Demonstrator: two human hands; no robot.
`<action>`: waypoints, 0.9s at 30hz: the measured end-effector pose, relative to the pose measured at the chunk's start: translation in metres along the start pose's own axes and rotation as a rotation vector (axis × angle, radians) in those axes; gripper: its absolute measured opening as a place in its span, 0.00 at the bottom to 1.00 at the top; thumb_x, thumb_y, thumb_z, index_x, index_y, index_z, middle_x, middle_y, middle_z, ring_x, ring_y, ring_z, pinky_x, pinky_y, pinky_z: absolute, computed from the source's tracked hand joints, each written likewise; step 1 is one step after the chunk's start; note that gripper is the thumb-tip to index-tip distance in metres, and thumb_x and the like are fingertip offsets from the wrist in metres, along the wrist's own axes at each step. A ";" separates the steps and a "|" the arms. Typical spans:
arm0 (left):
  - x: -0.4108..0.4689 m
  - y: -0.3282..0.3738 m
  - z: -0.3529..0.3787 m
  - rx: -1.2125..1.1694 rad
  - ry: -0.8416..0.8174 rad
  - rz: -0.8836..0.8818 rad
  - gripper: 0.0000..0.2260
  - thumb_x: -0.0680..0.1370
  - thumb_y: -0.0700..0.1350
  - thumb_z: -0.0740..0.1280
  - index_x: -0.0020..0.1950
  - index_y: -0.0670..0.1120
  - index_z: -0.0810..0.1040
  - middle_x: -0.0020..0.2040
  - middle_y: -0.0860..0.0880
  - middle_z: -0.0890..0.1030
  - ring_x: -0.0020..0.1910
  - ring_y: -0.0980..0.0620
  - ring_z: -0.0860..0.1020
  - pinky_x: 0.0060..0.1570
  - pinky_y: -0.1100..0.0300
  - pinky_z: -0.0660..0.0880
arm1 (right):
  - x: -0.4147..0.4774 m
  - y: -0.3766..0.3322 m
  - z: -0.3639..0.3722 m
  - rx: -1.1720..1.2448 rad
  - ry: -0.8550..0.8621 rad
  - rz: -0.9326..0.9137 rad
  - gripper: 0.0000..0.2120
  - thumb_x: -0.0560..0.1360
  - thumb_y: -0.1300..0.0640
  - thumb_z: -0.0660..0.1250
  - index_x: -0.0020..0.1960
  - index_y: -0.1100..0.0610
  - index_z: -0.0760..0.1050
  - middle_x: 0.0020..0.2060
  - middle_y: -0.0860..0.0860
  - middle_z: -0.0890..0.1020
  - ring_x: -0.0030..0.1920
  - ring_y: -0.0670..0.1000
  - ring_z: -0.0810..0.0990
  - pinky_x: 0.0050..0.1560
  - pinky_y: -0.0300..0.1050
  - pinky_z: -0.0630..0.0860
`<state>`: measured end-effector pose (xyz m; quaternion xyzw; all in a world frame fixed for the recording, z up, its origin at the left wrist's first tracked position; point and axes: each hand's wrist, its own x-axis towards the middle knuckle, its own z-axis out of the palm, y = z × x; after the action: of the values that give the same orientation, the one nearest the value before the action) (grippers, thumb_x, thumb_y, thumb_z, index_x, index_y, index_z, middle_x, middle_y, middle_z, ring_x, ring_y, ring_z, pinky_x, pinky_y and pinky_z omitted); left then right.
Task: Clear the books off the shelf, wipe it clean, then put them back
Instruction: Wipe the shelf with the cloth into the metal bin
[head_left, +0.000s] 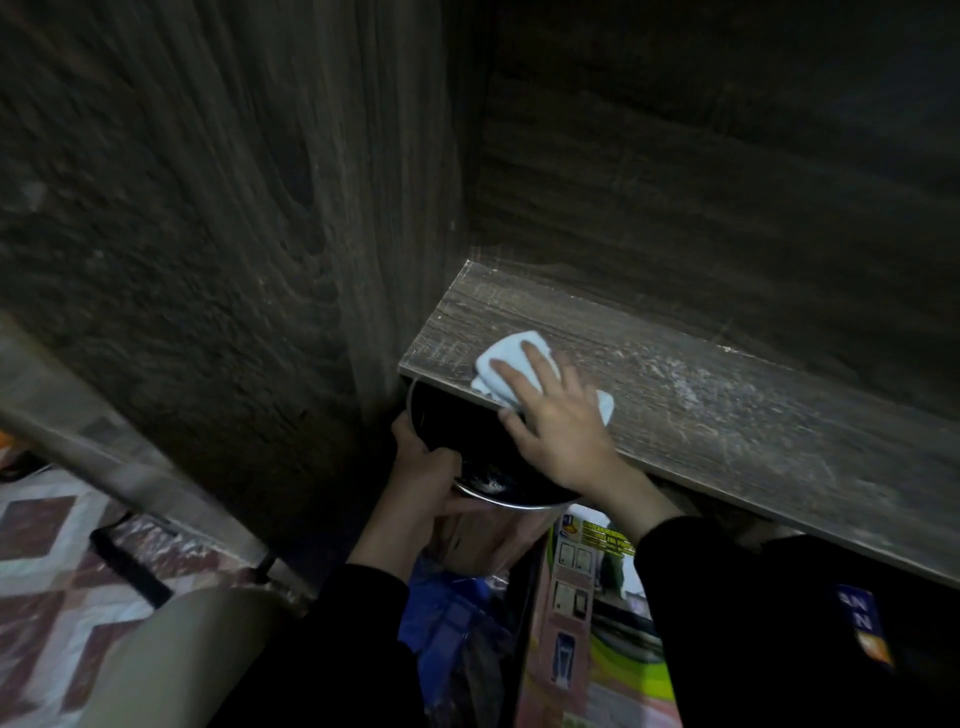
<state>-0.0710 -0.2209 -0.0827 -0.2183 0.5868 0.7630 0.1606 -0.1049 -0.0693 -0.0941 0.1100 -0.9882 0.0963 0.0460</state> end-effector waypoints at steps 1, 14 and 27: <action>0.000 -0.001 0.000 -0.005 -0.001 0.007 0.30 0.73 0.27 0.53 0.72 0.50 0.57 0.62 0.46 0.70 0.52 0.44 0.75 0.28 0.52 0.80 | -0.005 0.000 -0.001 -0.015 0.015 -0.091 0.29 0.74 0.48 0.53 0.75 0.44 0.60 0.76 0.54 0.58 0.71 0.64 0.59 0.65 0.60 0.62; 0.002 0.000 0.002 -0.018 -0.020 0.006 0.28 0.74 0.27 0.52 0.68 0.50 0.58 0.52 0.51 0.69 0.45 0.50 0.74 0.25 0.50 0.79 | 0.092 0.021 -0.014 0.143 0.039 0.056 0.28 0.74 0.62 0.64 0.73 0.52 0.65 0.71 0.60 0.67 0.69 0.62 0.66 0.70 0.50 0.62; 0.002 -0.003 0.005 -0.019 -0.009 -0.005 0.30 0.74 0.26 0.52 0.72 0.49 0.56 0.60 0.47 0.68 0.49 0.43 0.75 0.22 0.53 0.78 | -0.026 0.060 -0.037 0.259 0.261 0.014 0.27 0.70 0.61 0.60 0.69 0.56 0.71 0.65 0.59 0.75 0.65 0.60 0.72 0.65 0.47 0.65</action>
<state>-0.0722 -0.2151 -0.0855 -0.2176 0.5781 0.7693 0.1631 -0.0905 0.0013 -0.0718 0.0948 -0.9540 0.2363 0.1585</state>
